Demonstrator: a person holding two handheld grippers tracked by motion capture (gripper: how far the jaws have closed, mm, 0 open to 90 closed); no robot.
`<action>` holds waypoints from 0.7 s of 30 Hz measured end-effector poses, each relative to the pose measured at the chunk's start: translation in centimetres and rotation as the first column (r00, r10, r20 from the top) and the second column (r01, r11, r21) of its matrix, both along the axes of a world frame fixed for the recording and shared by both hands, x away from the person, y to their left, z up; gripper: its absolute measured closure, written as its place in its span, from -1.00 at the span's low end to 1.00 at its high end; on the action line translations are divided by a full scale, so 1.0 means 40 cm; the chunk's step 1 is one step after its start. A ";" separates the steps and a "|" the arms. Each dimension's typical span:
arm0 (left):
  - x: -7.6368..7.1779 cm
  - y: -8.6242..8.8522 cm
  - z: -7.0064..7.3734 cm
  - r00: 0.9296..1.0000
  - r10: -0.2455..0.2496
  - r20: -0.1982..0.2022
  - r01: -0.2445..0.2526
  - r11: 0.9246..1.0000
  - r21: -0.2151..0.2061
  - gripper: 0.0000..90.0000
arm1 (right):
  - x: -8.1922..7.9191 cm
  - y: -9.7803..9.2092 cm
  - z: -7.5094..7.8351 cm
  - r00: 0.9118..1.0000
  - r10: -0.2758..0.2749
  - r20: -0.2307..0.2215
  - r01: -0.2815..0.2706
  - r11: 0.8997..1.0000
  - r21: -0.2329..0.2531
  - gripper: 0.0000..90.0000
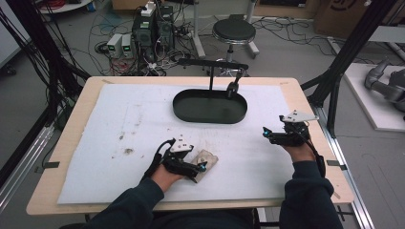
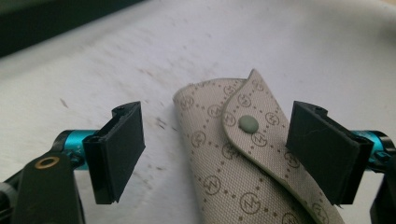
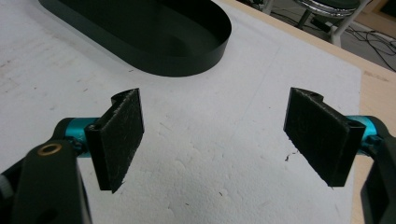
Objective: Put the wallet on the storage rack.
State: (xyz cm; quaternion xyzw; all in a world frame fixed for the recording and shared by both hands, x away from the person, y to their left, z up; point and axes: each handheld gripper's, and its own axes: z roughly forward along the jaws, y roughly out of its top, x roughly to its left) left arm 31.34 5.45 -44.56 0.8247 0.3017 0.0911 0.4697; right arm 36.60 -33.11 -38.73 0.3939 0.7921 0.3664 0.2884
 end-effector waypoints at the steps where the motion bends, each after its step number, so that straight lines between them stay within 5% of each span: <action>1: 0.001 0.000 0.000 1.000 -0.001 0.002 0.001 1.000 0.001 -0.61 | 0.000 0.000 0.000 1.000 0.001 0.000 -0.001 1.000 0.000 -0.54; 4: 0.007 0.007 0.000 0.999 -0.039 -0.023 0.039 0.999 -0.002 -0.50 | 0.000 -0.001 0.000 1.000 -0.001 -0.001 0.001 1.000 0.001 -0.54; 6: 0.007 0.010 0.002 0.996 -0.084 -0.022 0.083 0.996 -0.008 -0.09 | 0.001 0.000 0.000 1.000 -0.001 -0.001 0.001 1.000 0.000 -0.54; 10: 0.019 0.018 0.001 0.995 -0.089 -0.037 0.089 0.996 -0.020 -0.03 | 0.000 0.003 -0.001 1.000 0.003 -0.002 -0.003 1.000 -0.004 -0.54; 14: 0.031 0.032 0.008 0.996 -0.089 -0.008 0.089 0.996 -0.007 0.07 | -0.001 0.003 0.000 1.000 0.002 -0.001 -0.002 1.000 -0.006 -0.54; 16: 0.037 0.042 0.013 0.996 -0.066 0.054 0.066 0.998 0.010 0.25 | 0.000 0.003 -0.001 1.000 0.002 -0.002 -0.002 1.000 -0.007 -0.54; 18: 0.042 0.050 0.015 0.996 -0.017 0.085 0.014 0.999 0.034 0.22 | 0.000 0.004 -0.001 1.000 0.002 -0.005 -0.002 1.000 -0.007 -0.54; 19: 0.046 0.053 0.015 0.998 0.003 0.063 -0.004 1.000 0.018 0.01 | 0.001 0.004 -0.002 1.000 0.003 -0.006 -0.003 1.000 -0.007 -0.54; 21: 0.043 0.052 0.016 0.998 0.024 0.063 -0.025 1.000 0.016 -0.04 | 0.002 0.004 -0.002 1.000 0.005 -0.005 -0.005 1.000 -0.008 -0.54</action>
